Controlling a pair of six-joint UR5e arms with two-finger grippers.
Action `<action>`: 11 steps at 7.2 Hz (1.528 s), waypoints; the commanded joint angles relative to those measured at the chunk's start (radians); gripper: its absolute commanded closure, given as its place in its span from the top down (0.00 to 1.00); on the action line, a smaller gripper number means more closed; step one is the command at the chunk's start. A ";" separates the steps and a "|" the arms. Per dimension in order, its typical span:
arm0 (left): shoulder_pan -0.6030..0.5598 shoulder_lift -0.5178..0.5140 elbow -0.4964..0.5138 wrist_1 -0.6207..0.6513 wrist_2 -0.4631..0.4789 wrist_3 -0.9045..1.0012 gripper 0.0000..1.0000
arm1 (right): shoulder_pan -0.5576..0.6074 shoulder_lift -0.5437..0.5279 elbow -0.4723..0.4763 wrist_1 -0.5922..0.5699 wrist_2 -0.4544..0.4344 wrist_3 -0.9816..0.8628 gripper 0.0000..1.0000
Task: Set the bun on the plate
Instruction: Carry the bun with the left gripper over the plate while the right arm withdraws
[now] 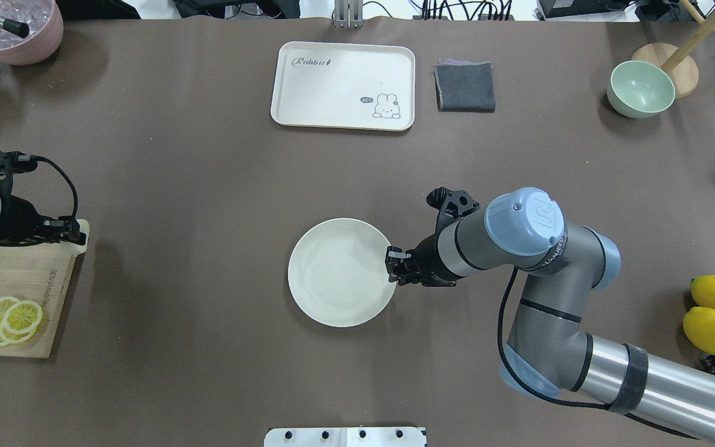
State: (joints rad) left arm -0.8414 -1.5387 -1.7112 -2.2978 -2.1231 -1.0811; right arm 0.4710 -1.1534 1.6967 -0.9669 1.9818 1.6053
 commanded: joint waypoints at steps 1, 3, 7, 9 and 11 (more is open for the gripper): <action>0.002 -0.014 -0.052 0.003 -0.001 -0.016 0.30 | 0.003 0.000 0.029 -0.001 -0.014 0.004 1.00; 0.057 -0.137 -0.077 0.038 0.002 -0.193 0.30 | 0.090 -0.040 0.052 -0.018 0.001 -0.014 1.00; 0.241 -0.491 -0.088 0.381 0.158 -0.387 0.30 | 0.369 -0.234 0.055 -0.023 0.223 -0.376 1.00; 0.365 -0.647 -0.076 0.550 0.280 -0.470 0.30 | 0.506 -0.345 0.054 -0.023 0.336 -0.584 1.00; 0.444 -0.766 0.089 0.541 0.373 -0.471 0.30 | 0.584 -0.441 0.046 -0.023 0.353 -0.745 1.00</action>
State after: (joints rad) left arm -0.4453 -2.2228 -1.7201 -1.7618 -1.8006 -1.5461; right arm 1.0024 -1.5348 1.7480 -0.9894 2.3198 0.9665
